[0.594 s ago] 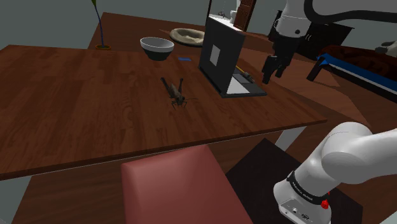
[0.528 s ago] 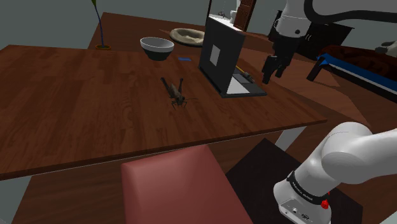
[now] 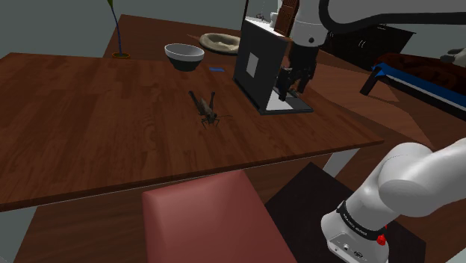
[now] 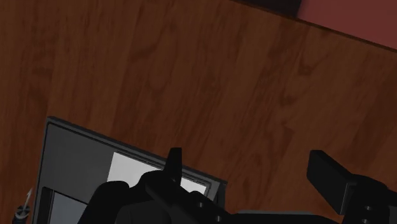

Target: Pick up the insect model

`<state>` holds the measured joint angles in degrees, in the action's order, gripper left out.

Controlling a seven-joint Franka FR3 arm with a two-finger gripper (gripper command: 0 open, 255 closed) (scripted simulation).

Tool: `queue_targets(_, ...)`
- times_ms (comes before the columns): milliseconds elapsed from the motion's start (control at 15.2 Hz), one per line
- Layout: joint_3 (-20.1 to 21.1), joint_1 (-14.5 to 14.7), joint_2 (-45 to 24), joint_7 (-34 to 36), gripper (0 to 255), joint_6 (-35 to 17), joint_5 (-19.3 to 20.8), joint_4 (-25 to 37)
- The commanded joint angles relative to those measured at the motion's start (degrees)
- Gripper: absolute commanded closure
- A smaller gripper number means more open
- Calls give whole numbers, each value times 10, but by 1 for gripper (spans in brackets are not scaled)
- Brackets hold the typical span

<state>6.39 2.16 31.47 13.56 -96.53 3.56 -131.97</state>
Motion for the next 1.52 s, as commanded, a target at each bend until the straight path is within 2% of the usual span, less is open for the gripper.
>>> queue_targets(0,18,3,-34,27,0,-12,-4,21)
queue_targets(528,88,16,-192,139,0,-43,10,135)
queue_targets(858,121,30,-303,209,0,-42,42,233)
queue_targets(1188,139,58,-423,274,0,-21,86,356)
queue_targets(1254,139,62,-434,279,0,-18,90,367)
queue_targets(1452,138,61,-437,282,0,-40,92,348)
